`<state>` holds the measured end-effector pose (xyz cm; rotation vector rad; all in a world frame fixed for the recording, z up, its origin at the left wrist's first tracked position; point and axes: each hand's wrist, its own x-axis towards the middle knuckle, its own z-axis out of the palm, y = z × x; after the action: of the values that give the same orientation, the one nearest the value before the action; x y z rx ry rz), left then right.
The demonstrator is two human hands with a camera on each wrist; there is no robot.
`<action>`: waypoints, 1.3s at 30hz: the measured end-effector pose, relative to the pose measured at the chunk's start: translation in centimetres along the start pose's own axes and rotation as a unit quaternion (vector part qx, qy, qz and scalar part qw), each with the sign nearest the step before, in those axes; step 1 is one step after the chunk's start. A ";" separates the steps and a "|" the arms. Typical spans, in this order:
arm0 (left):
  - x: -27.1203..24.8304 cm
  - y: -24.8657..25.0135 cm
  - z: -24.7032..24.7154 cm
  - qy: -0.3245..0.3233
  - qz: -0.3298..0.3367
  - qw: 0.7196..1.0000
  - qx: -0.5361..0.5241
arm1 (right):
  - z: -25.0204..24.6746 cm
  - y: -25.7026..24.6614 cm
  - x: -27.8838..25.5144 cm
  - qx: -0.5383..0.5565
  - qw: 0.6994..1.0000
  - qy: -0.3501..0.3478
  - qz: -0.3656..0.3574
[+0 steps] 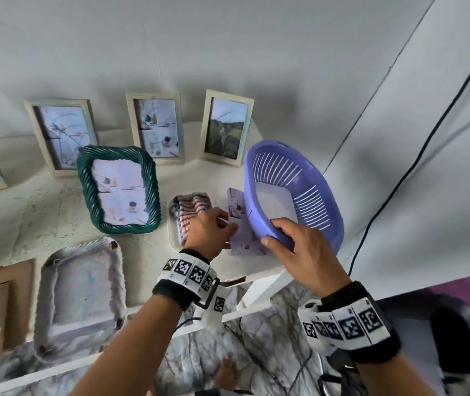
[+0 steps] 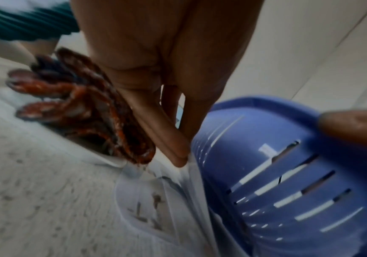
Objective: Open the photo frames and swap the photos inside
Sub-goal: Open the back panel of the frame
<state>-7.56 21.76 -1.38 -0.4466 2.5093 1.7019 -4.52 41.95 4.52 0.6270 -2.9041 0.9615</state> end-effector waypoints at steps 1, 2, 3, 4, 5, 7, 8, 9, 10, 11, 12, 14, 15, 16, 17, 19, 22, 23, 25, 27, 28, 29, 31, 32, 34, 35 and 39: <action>0.5 -0.2 0.4 0.010 0.002 0.999 0.034 | 0.2 -0.1 0.0 -0.006 1.000 -0.005 0.000; 0.8 -0.4 0.6 0.024 0.006 0.997 0.072 | 0.6 -0.3 0.0 -0.017 1.000 -0.013 -0.002; 0.9 -0.5 0.7 0.035 0.007 0.994 0.103 | 1.1 -0.5 0.0 -0.032 0.999 -0.023 -0.004; 1.0 -0.5 0.7 0.039 0.008 0.992 0.118 | 1.5 -0.6 -0.1 -0.050 0.998 -0.033 -0.007; 1.1 -0.7 0.7 0.041 0.009 0.992 0.120 | 1.9 -0.8 -0.2 -0.070 0.997 -0.042 -0.011; 1.3 -1.1 0.5 0.036 0.007 0.991 0.130 | 2.7 -1.0 -0.2 -0.101 0.993 -0.055 -0.013; 1.2 -1.3 0.4 0.032 0.004 0.990 0.141 | 2.9 -1.1 -0.3 -0.109 0.992 -0.063 -0.009; 1.2 -1.4 0.2 0.032 0.004 0.989 0.145 | 3.0 -1.2 -0.2 -0.114 0.991 -0.072 -0.006; 1.0 -1.5 0.0 0.030 0.000 0.989 0.142 | 3.2 -1.3 -0.2 -0.116 0.990 -0.079 -0.006; 0.9 -1.5 -0.2 0.031 0.001 0.990 0.137 | 3.2 -1.4 -0.2 -0.115 0.990 -0.083 -0.008; 0.6 -1.3 -0.4 0.030 0.001 0.990 0.134 | 3.2 -1.4 -0.2 -0.108 0.991 -0.083 -0.011; 0.0 -0.9 -0.8 0.036 0.006 0.993 0.111 | 2.6 -1.6 0.0 -0.072 0.995 -0.065 -0.011; -0.2 -0.7 -1.1 0.041 0.005 0.996 0.079 | 1.9 -1.8 0.3 -0.051 0.997 -0.053 -0.008; -0.4 -0.3 -1.3 0.043 0.001 0.999 0.032 | 1.0 -1.9 0.8 -0.036 0.998 -0.043 -0.008; -0.6 0.1 -1.5 0.037 -0.002 0.999 -0.020 | 0.0 -2.1 1.5 -0.027 0.999 -0.033 -0.012; -1.0 0.7 -1.7 0.011 0.005 0.996 -0.093 | -2.4 -2.5 3.6 -0.019 0.999 -0.005 -0.029; -1.1 1.0 -1.7 -0.014 0.007 0.992 -0.127 | -5.0 -2.8 8.0 -0.050 0.997 0.033 -0.047; -1.0 0.9 -1.6 -0.014 0.006 0.991 -0.130 | -5.4 -2.8 9.6 -0.073 0.996 0.025 -0.041; -0.8 0.6 -1.6 -0.012 0.007 0.992 -0.123 | -4.9 -2.2 13.1 -0.128 0.991 -0.027 -0.011; -0.8 0.5 -1.7 -0.012 0.010 0.993 -0.114 | -3.0 -1.0 16.3 -0.188 0.975 -0.115 0.024; -0.8 0.5 -1.7 -0.014 0.013 0.994 -0.112 | -1.8 -0.4 17.4 -0.222 0.961 -0.161 0.034; -0.8 0.4 -1.8 -0.015 0.017 0.994 -0.109 | -0.6 0.3 18.2 -0.253 0.945 -0.202 0.040; -0.8 0.3 -1.9 -0.017 0.025 0.994 -0.101 | 1.2 1.3 18.6 -0.307 0.918 -0.247 0.044; -0.7 0.2 -1.9 -0.017 0.029 0.995 -0.097 | 1.8 2.0 18.5 -0.323 0.912 -0.251 0.046; -0.7 0.1 -2.0 -0.017 0.036 0.995 -0.090 | 2.7 2.9 18.0 -0.342 0.904 -0.254 0.039; -0.7 0.0 -2.0 -0.017 0.041 0.995 -0.087 | 2.9 3.1 17.8 -0.353 0.899 -0.255 0.037; -0.7 0.1 -2.1 -0.020 0.047 0.996 -0.077 | 3.4 3.3 18.0 -0.364 0.894 -0.258 0.042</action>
<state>-6.72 19.98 -0.35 -0.3056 2.4192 1.9268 -21.96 35.78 2.44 0.7651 -3.3754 -0.4067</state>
